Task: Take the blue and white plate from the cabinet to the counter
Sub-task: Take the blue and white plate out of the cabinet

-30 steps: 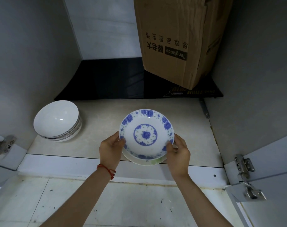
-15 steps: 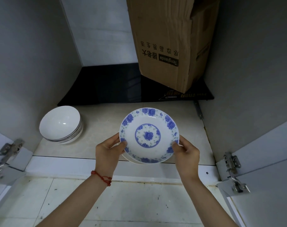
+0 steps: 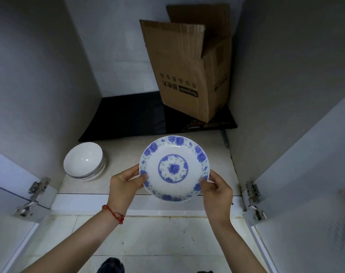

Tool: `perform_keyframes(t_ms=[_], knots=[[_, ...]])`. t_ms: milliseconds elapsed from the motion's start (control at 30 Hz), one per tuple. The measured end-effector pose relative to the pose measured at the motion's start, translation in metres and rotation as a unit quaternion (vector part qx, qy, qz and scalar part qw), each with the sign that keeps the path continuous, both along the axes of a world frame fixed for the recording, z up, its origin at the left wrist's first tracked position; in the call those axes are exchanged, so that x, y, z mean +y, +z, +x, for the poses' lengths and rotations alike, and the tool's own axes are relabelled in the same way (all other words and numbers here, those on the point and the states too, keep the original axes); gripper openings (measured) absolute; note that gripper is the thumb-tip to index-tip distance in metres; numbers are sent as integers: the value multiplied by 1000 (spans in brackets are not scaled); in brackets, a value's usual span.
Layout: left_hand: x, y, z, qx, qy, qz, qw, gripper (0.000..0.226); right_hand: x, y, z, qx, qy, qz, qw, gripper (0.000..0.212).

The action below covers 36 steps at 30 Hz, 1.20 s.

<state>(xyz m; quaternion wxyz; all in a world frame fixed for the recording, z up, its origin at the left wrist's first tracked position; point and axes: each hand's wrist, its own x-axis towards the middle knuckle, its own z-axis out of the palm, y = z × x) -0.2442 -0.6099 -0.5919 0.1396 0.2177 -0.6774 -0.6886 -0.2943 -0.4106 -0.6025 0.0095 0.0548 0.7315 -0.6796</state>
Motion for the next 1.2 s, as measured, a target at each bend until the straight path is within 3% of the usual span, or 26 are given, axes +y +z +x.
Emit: perform_keyframes(t_ms=[200, 633, 1200], knots=[[3, 16, 7, -30, 2, 5, 1000, 40, 1, 18, 9, -20, -6, 27, 999, 24], [48, 109, 56, -143, -7, 62, 988, 38, 47, 113, 75, -109, -67, 62, 990, 27], [92, 294, 160, -200, 45, 90, 975, 40, 79, 288, 165, -199, -67, 51, 976, 29]])
